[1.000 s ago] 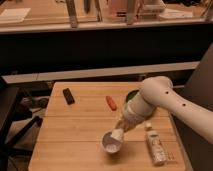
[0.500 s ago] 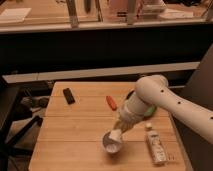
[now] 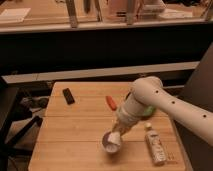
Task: Place the white sponge in the ceramic cup
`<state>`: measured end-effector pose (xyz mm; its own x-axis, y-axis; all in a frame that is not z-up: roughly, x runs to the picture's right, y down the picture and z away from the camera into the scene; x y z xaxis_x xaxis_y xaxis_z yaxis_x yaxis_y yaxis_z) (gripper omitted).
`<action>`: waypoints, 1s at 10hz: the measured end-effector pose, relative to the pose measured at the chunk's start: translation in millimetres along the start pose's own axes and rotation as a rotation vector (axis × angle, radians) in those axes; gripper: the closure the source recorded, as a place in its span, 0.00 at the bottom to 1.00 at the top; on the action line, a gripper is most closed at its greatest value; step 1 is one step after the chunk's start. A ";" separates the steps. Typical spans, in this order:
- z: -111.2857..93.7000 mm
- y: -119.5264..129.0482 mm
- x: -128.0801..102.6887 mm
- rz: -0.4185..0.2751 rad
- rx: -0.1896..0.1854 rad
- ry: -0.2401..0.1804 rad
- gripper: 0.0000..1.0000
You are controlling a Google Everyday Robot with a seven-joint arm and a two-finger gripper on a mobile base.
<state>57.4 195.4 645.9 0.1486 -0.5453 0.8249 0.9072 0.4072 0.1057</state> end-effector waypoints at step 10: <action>30.3 -4.6 -7.8 -0.014 -0.003 -0.060 0.20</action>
<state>40.1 220.1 655.9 0.1124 -0.5057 0.8553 0.9101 0.3979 0.1156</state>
